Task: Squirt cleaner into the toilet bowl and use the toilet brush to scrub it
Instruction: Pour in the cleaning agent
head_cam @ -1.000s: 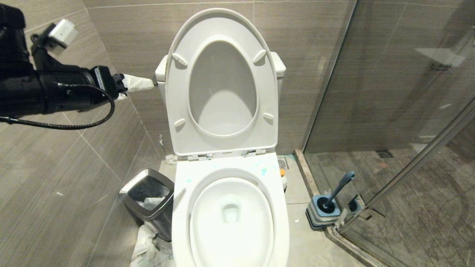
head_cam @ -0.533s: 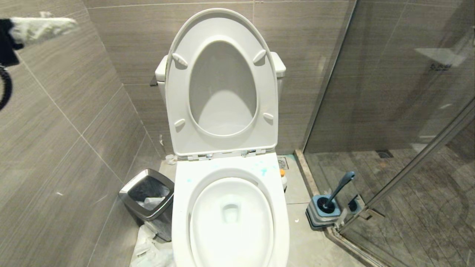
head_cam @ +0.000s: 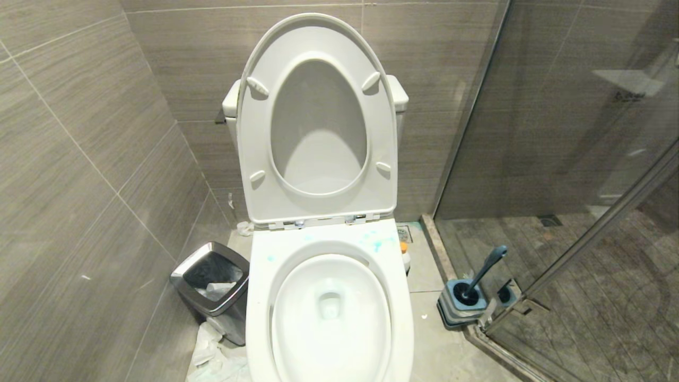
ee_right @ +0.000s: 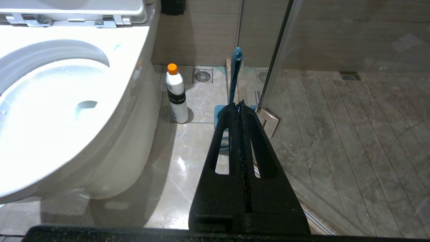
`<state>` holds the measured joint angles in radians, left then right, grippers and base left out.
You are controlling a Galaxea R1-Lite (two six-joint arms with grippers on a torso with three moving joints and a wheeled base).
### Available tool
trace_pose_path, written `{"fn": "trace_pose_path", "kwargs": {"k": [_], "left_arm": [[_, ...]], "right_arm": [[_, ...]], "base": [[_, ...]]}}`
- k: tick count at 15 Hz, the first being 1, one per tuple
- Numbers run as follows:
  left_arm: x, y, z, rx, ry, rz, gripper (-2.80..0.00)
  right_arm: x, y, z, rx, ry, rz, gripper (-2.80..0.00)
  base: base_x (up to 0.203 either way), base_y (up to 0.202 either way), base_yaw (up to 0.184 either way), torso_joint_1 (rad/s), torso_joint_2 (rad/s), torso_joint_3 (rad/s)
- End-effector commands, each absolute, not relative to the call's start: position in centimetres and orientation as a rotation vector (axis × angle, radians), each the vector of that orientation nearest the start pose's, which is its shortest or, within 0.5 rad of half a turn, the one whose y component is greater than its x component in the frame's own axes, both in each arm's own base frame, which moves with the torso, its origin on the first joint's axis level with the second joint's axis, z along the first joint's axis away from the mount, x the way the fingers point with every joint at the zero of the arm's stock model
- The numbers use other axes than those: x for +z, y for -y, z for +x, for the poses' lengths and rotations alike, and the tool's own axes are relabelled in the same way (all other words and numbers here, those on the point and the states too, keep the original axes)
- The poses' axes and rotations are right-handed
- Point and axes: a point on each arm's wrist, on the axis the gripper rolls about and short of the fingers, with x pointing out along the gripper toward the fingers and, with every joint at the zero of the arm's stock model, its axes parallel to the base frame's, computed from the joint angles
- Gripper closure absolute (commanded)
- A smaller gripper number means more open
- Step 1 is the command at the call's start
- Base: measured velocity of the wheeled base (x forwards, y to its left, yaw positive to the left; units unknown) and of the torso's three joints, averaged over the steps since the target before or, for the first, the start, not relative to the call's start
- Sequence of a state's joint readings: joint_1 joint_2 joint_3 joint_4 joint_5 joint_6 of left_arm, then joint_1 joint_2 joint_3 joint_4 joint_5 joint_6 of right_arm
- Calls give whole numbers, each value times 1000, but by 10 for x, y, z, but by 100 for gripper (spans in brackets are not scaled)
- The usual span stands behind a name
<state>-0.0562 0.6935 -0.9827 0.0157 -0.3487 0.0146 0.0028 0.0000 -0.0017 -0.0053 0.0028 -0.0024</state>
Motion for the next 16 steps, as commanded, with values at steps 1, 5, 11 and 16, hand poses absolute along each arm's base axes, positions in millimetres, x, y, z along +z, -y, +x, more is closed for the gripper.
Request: {"fn": "trace_pose_path", "kwargs": {"k": [1,5,11,16], "left_arm": [[305,6,-41,-387,352,65,0],[253,5,-63,-341,301,57,0],[178,5,-46,-279,167,41,0],[110,5,-27,-250,163,64,0]], "right_arm": [[77,0,-23,5,6,-3,0],[76,0,-23,6,5,-3,0],[77,0,-23,6,6,-3,0],[77,0,-23,6,6,-3,0]], "base": [[0,0,0,0,0,0],[0,0,0,0,0,0],[0,0,0,0,0,0],[0,0,0,0,0,0]]}}
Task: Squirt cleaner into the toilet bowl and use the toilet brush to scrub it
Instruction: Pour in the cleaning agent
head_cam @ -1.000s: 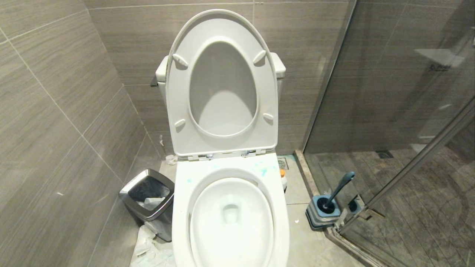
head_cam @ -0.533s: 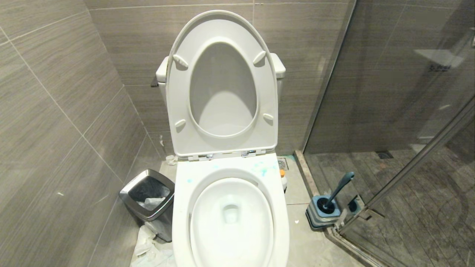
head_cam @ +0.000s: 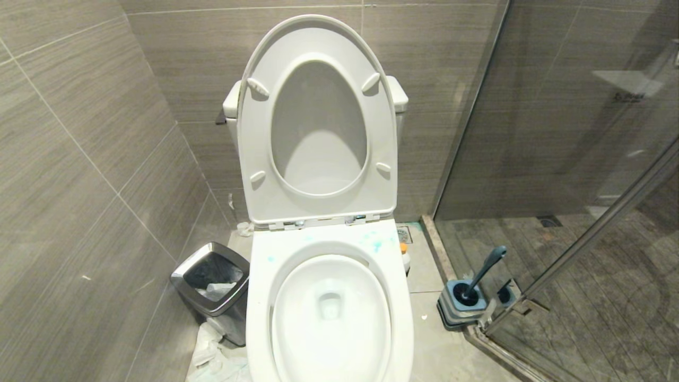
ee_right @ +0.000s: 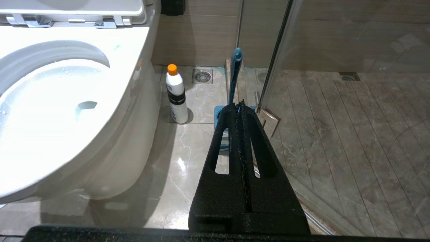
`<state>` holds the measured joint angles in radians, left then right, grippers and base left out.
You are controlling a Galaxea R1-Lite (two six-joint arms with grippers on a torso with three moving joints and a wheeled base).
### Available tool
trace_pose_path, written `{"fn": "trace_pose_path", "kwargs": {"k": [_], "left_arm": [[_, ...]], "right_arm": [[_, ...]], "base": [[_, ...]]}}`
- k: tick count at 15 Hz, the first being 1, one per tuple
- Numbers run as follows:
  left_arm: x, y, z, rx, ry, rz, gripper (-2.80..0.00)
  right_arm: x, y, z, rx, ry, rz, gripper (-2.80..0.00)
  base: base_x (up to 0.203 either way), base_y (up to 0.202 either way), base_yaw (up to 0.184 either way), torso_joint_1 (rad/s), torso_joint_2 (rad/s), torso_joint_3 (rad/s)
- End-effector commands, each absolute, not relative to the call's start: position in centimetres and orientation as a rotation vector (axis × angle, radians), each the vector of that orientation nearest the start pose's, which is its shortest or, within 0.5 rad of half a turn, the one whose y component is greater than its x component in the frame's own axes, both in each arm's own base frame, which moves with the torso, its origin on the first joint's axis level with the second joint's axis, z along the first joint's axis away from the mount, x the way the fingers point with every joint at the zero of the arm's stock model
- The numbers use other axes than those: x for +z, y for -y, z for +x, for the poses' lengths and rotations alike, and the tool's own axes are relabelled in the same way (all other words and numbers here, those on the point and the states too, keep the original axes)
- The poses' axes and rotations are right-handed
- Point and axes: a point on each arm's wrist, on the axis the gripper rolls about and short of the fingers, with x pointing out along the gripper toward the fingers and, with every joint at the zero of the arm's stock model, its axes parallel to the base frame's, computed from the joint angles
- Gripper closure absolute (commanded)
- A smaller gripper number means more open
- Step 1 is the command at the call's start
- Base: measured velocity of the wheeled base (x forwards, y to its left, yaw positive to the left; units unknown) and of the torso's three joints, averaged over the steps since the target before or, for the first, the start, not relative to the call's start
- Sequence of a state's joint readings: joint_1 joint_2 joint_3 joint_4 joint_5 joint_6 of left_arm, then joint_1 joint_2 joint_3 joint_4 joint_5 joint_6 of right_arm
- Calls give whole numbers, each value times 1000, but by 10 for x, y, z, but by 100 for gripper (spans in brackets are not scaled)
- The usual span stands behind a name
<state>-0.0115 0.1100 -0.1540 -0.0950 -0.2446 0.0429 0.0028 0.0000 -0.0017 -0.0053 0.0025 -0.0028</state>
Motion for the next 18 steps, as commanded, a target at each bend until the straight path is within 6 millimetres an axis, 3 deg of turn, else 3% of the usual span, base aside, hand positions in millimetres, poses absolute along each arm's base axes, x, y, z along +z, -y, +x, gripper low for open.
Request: {"fn": "trace_pose_path", "kwargs": {"k": [1,7,18], "left_arm": [[97,5,-26,-240,165,68,0],[75,0,-23,-17,-6,42,0],[75,0,-23,-20,-3,55,0]], "right_arm": [[77,0,-23,6,6,-3,0],[76,0,-23,5,5,-3,0],[77,0,-23,8,6,-6,0]], "base": [[0,0,0,0,0,0],[0,0,0,0,0,0],[0,0,0,0,0,0]]}}
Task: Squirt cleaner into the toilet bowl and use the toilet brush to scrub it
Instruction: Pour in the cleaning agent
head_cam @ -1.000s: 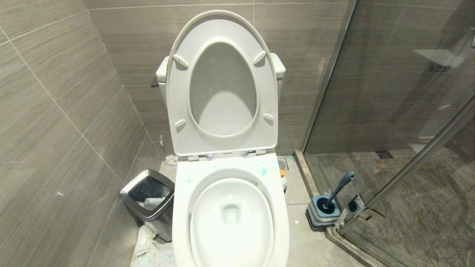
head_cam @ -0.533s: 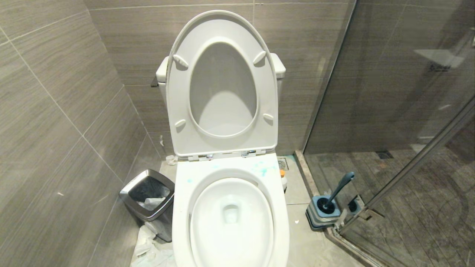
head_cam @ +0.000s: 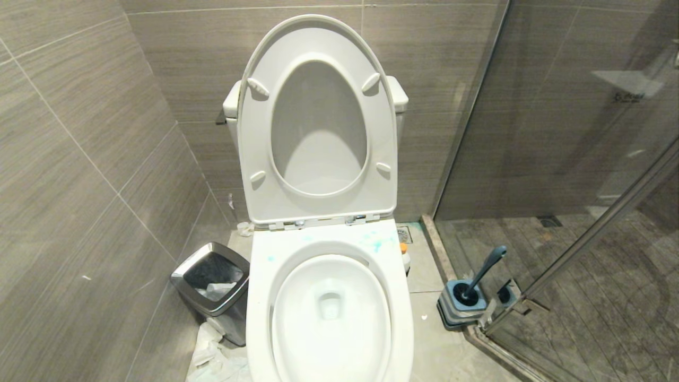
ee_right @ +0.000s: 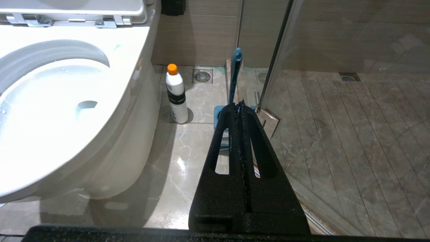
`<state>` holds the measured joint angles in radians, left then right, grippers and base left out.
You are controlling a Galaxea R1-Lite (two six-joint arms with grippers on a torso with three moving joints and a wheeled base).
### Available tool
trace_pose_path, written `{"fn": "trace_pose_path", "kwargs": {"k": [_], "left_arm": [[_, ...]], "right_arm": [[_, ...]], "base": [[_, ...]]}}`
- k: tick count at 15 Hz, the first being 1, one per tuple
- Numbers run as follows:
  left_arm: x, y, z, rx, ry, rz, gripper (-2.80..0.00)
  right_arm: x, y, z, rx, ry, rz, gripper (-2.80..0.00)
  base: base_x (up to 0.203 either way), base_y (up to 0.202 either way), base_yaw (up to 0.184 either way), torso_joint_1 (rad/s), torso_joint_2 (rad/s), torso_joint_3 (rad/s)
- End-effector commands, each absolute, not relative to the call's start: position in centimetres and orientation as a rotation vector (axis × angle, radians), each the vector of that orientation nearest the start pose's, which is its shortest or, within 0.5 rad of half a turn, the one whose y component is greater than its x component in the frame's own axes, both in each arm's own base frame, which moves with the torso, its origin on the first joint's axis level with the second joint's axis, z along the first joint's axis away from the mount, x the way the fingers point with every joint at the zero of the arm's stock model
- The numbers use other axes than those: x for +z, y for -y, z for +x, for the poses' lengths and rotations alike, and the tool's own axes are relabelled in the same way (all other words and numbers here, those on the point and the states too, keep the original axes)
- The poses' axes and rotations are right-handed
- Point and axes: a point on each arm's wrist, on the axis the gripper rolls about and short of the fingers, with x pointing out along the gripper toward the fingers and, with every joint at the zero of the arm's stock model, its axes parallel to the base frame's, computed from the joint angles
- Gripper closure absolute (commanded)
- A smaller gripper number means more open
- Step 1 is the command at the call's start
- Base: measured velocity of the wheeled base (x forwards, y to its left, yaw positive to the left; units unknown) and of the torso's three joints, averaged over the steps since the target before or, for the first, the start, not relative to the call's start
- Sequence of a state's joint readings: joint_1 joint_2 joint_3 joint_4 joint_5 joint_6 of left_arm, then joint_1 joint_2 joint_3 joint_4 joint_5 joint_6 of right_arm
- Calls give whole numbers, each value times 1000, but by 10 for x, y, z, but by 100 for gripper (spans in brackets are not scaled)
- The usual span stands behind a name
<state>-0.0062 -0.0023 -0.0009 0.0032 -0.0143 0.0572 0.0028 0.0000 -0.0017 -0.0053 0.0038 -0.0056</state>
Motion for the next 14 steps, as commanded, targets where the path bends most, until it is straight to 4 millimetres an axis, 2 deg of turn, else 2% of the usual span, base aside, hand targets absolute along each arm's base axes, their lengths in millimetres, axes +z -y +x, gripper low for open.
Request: {"fn": "trace_pose_path", "kwargs": {"k": [1,8,14], "left_arm": [[75,0,-23,-22,-2,57,0],[75,0,-23,-28,-3,60,0],[75,0,-23,-26,-5,57,0]], "right_arm": [[76,0,-23,8,5,-6,0],[76,0,-23,6,-8,-8,0],[78,0,-16,7,-125,-8,0]], "base": [[0,0,0,0,0,0],[0,0,0,0,0,0],[0,0,0,0,2,-72]]}}
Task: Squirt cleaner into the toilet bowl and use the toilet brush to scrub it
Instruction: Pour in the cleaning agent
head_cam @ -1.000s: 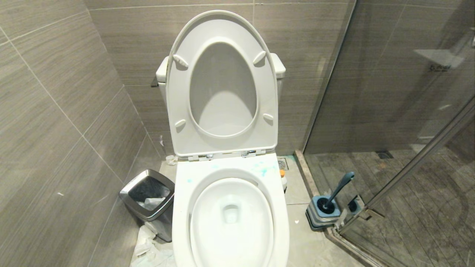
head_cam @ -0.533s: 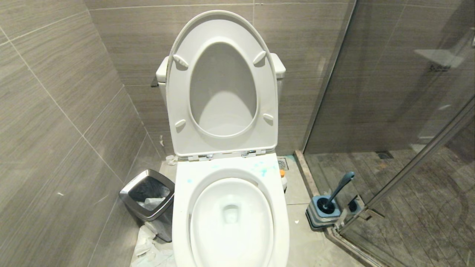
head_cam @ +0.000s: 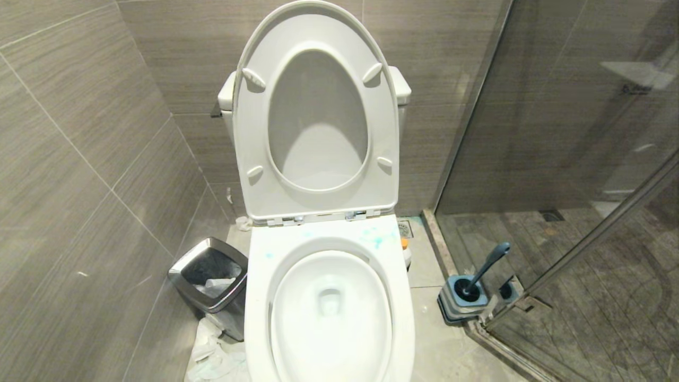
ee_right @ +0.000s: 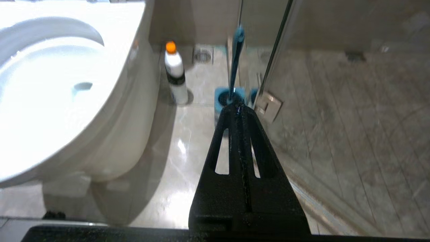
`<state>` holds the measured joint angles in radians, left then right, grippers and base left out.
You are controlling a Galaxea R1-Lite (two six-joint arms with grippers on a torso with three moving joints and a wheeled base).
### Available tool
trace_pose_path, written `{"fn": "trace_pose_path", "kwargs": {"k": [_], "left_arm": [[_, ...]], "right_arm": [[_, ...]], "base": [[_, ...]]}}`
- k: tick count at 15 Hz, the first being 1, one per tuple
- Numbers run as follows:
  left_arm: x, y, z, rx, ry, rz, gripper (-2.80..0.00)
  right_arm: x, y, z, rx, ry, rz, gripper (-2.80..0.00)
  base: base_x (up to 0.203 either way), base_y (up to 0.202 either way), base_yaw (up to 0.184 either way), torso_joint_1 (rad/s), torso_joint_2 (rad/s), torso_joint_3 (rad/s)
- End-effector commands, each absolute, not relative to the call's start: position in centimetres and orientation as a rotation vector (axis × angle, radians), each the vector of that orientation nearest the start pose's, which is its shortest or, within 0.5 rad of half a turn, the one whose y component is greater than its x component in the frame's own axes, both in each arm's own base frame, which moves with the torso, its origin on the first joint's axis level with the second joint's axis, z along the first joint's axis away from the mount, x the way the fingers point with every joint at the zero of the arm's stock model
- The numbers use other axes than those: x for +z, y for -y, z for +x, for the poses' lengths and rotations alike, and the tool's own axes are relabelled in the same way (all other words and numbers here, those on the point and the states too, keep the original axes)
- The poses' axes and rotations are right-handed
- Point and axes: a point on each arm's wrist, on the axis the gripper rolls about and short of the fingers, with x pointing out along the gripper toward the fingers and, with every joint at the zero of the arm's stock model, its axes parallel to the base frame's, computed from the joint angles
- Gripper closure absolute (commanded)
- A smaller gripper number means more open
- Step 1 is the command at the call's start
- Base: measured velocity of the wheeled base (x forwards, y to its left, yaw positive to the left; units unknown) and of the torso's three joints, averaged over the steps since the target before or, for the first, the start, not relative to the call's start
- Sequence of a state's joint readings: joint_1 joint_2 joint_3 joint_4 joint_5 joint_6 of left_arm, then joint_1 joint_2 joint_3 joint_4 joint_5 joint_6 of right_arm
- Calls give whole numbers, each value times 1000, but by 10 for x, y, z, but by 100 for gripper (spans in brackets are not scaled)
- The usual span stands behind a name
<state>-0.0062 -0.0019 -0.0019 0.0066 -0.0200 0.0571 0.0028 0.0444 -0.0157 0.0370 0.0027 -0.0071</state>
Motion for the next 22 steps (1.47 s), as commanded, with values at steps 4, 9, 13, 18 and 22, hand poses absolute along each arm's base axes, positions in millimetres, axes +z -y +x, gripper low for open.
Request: {"fn": "trace_pose_path", "kwargs": {"k": [4,9,13,18,22], "left_arm": [[75,0,-23,-28,-5,58,0],[75,0,-23,-27,-5,58,0],[76,0,-23,-26,-4,58,0],[76,0,-23,-13,3,14,0],[76,0,-23,-11,3,5,0]], "right_arm": [[91,0,-5,8,-259,-7,0],[137,0,34,9,-493,11,0],[153,0,86,9,-612,17,0],[126,0,182,6,-682,18,0],[102,-3,249,40,-470,-62,0]], "base": [[0,0,0,4,0,-190],[0,0,0,4,2,-200],[0,0,0,5,2,-196],[0,0,0,7,0,-47],[0,0,0,0,0,0]]}}
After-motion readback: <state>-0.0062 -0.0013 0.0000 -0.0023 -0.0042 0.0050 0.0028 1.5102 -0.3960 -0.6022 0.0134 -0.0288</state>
